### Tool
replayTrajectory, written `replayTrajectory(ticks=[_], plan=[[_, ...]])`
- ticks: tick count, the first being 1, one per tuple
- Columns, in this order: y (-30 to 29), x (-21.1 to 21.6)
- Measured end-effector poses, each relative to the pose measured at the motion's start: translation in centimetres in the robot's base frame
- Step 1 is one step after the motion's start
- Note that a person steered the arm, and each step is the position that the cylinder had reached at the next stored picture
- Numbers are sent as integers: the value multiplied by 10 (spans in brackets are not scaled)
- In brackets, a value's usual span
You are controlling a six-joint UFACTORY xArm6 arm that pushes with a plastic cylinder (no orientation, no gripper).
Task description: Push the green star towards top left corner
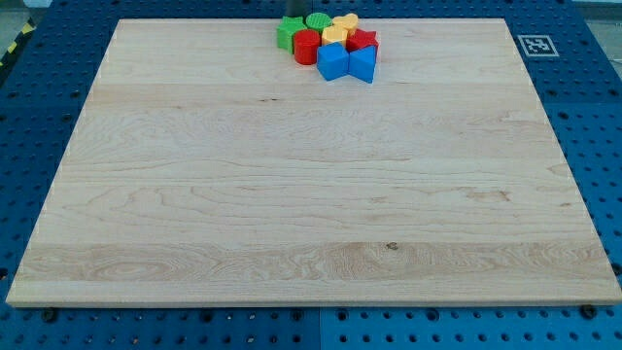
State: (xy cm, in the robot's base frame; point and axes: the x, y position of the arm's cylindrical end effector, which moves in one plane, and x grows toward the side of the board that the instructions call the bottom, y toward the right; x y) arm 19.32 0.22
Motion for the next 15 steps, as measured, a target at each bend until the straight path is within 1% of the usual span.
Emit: replayTrajectory(ticks=[1, 2, 3, 5, 6, 7, 8, 9, 10, 11, 13, 14, 15], plan=[[34, 29], [32, 83], [14, 99], [18, 99], [34, 88], [50, 67], [51, 58], [35, 58], [-2, 58], [-27, 48], [5, 28], [8, 5], [-36, 2]])
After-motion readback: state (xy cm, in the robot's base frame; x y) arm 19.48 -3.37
